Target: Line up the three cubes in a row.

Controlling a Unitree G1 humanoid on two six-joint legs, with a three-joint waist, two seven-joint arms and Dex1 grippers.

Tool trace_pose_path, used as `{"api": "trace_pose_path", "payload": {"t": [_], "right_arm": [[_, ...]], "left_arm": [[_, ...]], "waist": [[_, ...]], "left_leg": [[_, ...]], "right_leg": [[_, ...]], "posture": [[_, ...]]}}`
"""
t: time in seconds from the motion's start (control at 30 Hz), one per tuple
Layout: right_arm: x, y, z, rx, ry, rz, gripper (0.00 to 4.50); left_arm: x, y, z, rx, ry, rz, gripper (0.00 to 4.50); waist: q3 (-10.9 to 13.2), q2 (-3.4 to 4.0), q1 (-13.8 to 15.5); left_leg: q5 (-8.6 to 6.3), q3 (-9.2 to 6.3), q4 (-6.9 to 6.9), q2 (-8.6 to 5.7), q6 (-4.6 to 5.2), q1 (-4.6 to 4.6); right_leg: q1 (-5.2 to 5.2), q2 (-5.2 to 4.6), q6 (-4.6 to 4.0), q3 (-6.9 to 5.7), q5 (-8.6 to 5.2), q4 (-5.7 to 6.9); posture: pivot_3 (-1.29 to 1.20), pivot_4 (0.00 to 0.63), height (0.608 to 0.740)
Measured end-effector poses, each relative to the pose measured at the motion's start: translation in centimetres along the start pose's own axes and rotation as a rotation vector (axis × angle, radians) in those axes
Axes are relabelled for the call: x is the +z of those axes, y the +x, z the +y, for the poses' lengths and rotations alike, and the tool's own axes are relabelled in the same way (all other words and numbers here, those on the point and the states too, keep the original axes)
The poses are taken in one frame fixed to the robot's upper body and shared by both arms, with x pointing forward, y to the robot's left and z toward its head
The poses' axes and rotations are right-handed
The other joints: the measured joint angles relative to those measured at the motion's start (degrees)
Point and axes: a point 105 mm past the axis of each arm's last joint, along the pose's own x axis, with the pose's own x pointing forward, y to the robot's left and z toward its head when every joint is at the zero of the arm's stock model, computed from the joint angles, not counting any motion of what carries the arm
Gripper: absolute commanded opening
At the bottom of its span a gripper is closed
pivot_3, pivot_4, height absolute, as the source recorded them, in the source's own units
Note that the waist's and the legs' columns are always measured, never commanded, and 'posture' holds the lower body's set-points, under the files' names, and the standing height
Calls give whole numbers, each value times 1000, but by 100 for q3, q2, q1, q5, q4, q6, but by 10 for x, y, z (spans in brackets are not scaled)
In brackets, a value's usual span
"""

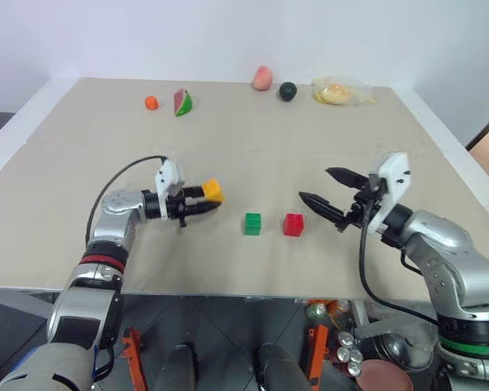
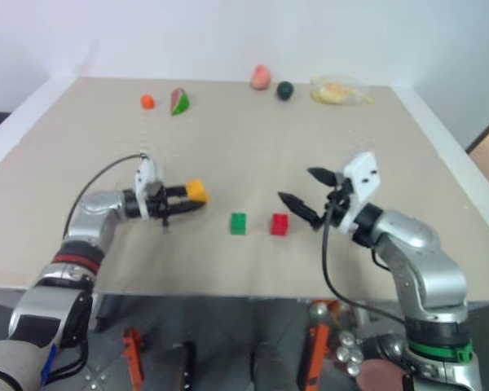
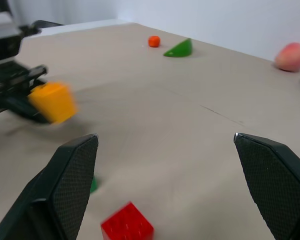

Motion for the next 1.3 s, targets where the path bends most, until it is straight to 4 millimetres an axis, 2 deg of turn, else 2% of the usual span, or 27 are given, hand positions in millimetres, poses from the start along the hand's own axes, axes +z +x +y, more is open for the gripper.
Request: {"api": "trace_pose_path", "payload": {"t": [0.07,0.13,0.37,0.53,0.63,0.87,1.3], "right_arm": [[1,-9,1,-25,5,3,4500],[1,-14,3,-38,9,5,4500],[4,-28,9,-77,11,20,4500],[6,-34,7,-101,14,30,4500],[6,-34,8,-96,17,34,4500],[8,-34,7,-92,14,32,4500],[13,-31,6,-84,0,23,4500]], "left_arm": [[-17,-2,-13,-116,-2,86,1693],[-25,-1,-19,-171,0,126,1693],[-21,20,-16,-204,16,138,1693],[-19,23,-10,-165,16,147,1693],[-19,18,-5,-136,14,164,1693],[-20,-8,6,-71,24,228,1693],[-20,-6,6,-77,34,239,1693]], "waist": [[0,0,10],[0,0,17],[0,-2,31],[0,-1,17],[0,-2,15],[0,-1,20],[-1,-1,24]], "left_leg": [[1,-3,4,0,1,-3],[1,-3,14,-1,2,-9],[1,-2,37,-6,2,-13],[0,-5,34,-3,4,-9],[0,-5,32,-2,5,-7],[0,-5,32,-2,4,-10],[0,-5,32,-2,5,-9]], "right_leg": [[3,0,-22,-1,-15,0],[4,-2,-24,-1,-16,0],[11,-8,-19,1,-10,0],[9,-2,-18,0,-9,4],[9,-1,-18,0,-9,5],[10,-3,-17,0,-11,5],[12,-3,-18,-1,-11,5]], "posture": [[0,150,740],[0,150,740],[0,150,740],[0,150,740],[0,150,740],[0,150,740],[0,150,740]]}}
